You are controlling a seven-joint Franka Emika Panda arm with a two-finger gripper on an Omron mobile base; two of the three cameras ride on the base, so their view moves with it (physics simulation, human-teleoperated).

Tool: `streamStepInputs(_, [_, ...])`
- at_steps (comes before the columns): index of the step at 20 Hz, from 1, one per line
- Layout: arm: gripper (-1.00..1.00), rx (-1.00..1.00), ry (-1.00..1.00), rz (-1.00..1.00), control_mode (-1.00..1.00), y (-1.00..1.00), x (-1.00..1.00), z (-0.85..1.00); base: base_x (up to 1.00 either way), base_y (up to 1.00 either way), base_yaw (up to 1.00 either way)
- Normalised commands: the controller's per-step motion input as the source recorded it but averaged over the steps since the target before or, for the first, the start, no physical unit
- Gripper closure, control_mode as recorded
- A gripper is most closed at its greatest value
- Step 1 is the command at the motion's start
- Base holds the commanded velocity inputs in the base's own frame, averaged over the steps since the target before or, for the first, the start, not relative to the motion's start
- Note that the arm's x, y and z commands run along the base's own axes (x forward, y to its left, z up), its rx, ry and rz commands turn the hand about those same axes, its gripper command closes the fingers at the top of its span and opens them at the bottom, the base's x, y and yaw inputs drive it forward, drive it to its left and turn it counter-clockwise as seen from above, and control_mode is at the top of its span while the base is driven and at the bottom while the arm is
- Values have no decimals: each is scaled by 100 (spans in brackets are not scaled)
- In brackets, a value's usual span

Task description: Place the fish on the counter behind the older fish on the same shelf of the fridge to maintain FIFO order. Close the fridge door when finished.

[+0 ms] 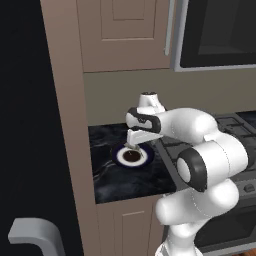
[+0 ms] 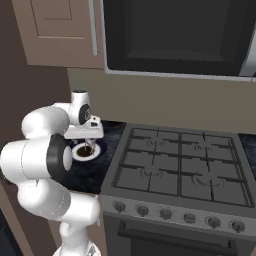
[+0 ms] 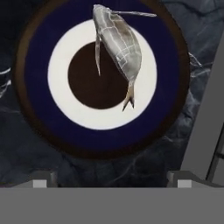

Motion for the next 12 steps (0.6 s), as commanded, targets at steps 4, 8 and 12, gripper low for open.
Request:
streamStepInputs(4, [-100, -6, 2, 0, -100, 14, 50, -23, 0, 0, 0])
streamStepInputs(8, [-100, -4, 0, 0, -100, 3, 45, -25, 0, 0, 0])
streamStepInputs(12, [-100, -2, 0, 0, -100, 0, 32, -33, 0, 0, 0])
